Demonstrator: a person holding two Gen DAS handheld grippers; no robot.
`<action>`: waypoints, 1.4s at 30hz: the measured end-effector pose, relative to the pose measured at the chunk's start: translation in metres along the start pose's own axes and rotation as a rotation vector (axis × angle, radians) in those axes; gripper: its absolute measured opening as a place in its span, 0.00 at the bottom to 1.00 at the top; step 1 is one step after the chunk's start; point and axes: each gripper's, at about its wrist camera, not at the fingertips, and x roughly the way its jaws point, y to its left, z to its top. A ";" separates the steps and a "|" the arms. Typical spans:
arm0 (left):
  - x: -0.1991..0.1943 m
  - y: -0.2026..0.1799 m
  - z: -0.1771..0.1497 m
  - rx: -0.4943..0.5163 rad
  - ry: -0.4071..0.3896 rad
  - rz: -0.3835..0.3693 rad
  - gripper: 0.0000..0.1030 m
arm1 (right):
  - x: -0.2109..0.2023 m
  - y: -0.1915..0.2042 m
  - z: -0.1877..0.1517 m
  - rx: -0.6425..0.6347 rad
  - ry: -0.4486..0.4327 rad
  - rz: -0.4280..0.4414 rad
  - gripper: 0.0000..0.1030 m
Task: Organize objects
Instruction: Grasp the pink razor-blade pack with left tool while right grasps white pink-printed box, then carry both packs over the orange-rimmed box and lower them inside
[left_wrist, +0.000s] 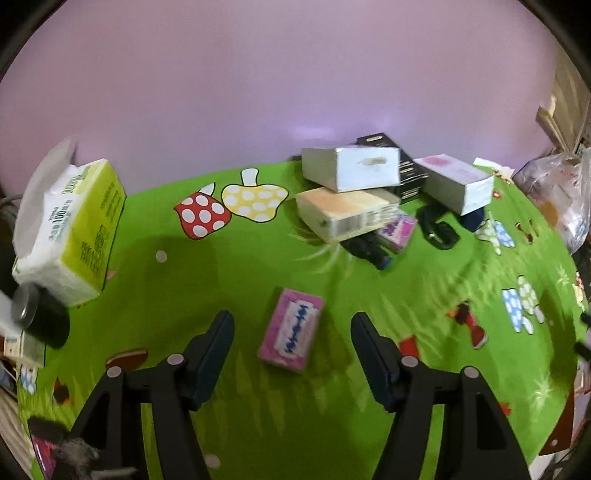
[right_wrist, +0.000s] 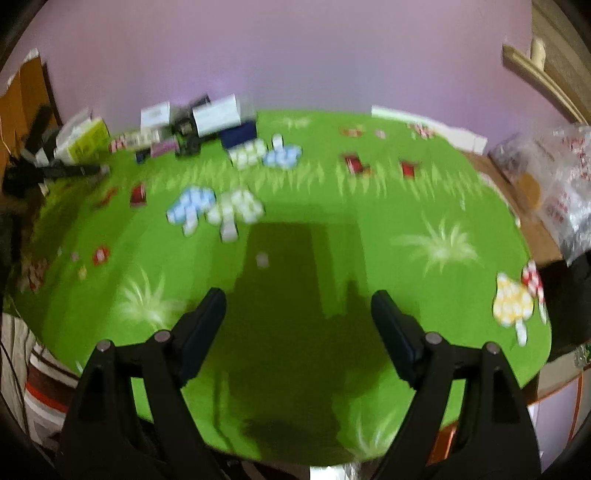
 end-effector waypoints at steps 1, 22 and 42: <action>0.005 0.001 0.000 0.002 0.011 0.003 0.61 | 0.001 0.002 0.007 -0.003 -0.008 0.001 0.81; -0.032 0.001 -0.044 -0.100 -0.073 -0.090 0.31 | 0.135 0.130 0.188 -0.192 -0.073 -0.074 0.94; -0.039 -0.009 -0.053 -0.136 -0.109 -0.168 0.31 | 0.136 0.126 0.161 -0.210 -0.053 -0.129 0.69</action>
